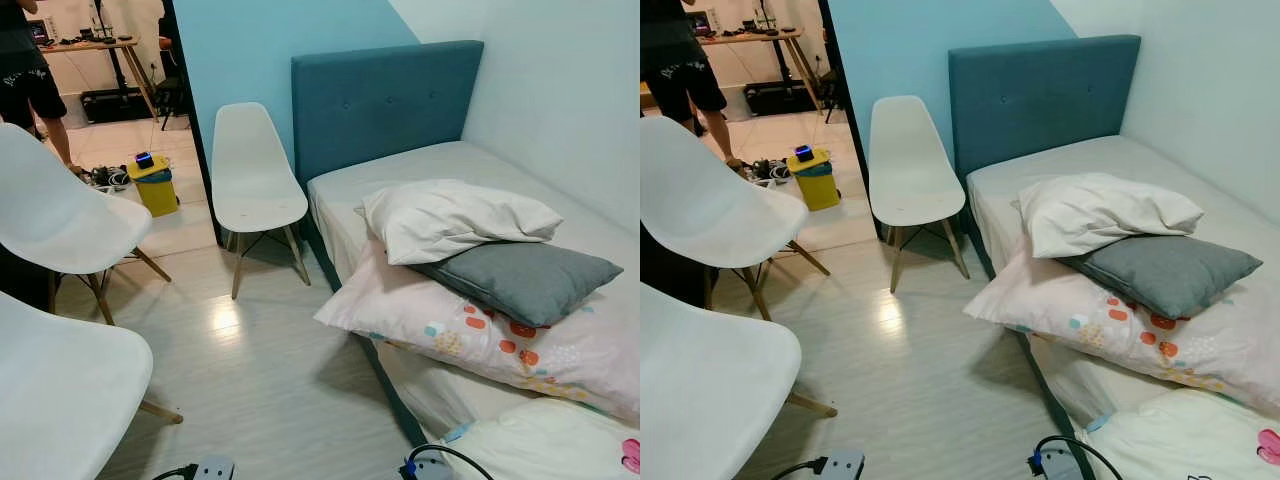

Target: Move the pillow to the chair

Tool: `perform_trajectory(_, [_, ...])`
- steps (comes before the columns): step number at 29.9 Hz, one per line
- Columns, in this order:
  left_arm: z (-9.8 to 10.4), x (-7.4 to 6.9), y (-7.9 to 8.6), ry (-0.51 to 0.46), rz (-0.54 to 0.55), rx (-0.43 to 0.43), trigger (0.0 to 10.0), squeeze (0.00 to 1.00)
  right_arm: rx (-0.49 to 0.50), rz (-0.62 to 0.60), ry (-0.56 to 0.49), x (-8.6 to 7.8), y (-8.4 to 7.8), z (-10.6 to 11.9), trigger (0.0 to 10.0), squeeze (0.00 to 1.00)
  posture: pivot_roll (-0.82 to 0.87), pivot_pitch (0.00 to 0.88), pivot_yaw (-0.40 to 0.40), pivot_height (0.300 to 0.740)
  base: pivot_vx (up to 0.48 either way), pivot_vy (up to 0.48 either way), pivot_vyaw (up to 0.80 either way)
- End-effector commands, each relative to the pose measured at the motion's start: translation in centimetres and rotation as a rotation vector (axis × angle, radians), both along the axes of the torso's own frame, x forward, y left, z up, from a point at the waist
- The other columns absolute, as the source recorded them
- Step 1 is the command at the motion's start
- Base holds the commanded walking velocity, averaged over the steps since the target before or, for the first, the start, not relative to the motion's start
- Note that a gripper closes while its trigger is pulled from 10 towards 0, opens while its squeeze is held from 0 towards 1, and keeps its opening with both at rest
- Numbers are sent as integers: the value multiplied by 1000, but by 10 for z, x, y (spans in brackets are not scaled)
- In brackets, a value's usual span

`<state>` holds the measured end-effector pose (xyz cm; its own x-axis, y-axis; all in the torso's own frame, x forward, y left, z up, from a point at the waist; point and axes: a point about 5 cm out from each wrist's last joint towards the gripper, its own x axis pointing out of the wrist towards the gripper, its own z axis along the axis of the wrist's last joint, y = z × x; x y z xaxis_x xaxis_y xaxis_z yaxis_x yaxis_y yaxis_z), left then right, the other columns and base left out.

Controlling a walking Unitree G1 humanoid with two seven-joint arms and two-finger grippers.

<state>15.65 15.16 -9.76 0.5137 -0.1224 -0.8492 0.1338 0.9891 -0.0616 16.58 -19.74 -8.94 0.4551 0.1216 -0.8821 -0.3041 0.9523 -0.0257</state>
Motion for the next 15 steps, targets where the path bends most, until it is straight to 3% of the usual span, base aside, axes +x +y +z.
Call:
perform_trajectory(1, [-2, -4, 0, 19, -8, 3, 10000, 0, -2, 5, 12, -2, 0, -1, 10000, 0, 27, 0, -12, 740, 0, 0, 0])
perform_trajectory(15, [-2, -5, 1, 21, -6, 1, 10000, 0, -2, 13, 17, -3, 1, -2, 10000, 0, 28, 0, -13, 740, 0, 0, 0])
